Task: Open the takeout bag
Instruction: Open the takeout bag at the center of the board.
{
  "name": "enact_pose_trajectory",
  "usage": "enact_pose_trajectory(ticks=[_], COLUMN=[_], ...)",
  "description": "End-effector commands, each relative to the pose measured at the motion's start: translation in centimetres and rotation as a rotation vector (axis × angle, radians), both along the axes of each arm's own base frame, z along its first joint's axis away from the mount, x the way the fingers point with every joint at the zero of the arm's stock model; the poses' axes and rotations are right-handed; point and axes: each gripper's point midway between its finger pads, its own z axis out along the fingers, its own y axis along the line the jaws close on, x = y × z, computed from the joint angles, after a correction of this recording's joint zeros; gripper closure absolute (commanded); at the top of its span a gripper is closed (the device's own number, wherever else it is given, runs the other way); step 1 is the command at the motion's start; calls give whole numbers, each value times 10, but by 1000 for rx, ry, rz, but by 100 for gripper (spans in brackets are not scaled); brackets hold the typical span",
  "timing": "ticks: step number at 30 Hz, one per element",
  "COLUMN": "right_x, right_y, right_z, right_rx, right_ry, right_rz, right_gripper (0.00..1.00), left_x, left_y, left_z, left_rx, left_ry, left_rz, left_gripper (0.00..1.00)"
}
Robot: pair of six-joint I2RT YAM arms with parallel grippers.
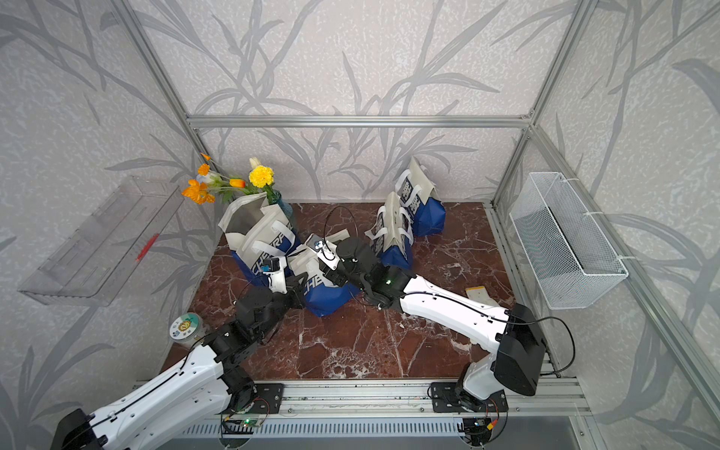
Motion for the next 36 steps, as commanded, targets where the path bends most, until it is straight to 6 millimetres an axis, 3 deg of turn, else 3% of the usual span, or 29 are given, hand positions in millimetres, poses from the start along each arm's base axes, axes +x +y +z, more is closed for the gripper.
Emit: enact_pose_trajectory(ticks=[1, 5, 11, 13, 14, 18, 21, 27, 36], right_x=[3, 17, 38, 42, 47, 61, 72, 90, 91], right_y=[11, 15, 29, 33, 38, 36, 25, 2, -4], right_z=[3, -6, -11, -5, -14, -9, -3, 33, 89], right_rx=[10, -19, -30, -8, -20, -35, -125, -334, -420], right_ry=[-24, -39, -84, -99, -96, -159, -237, -434, -567], right_rz=[10, -37, -90, -97, -104, -167, -237, -359, -350], right_gripper=[52, 52, 61, 67, 71, 100, 100, 100, 100], left_x=[-1, -2, -3, -3, -3, -5, -8, -12, -17], left_y=[1, 2, 2, 2, 3, 5, 8, 10, 17], left_z=[-1, 0, 0, -1, -1, -3, -7, -27, -37], left_rx=[16, 17, 19, 21, 22, 32, 35, 12, 54], left_ry=[18, 14, 9, 11, 11, 12, 21, 64, 106], left_rz=[3, 2, -3, -2, -1, 2, 8, 15, 33], left_gripper=[100, 100, 100, 100, 100, 100, 100, 100, 100])
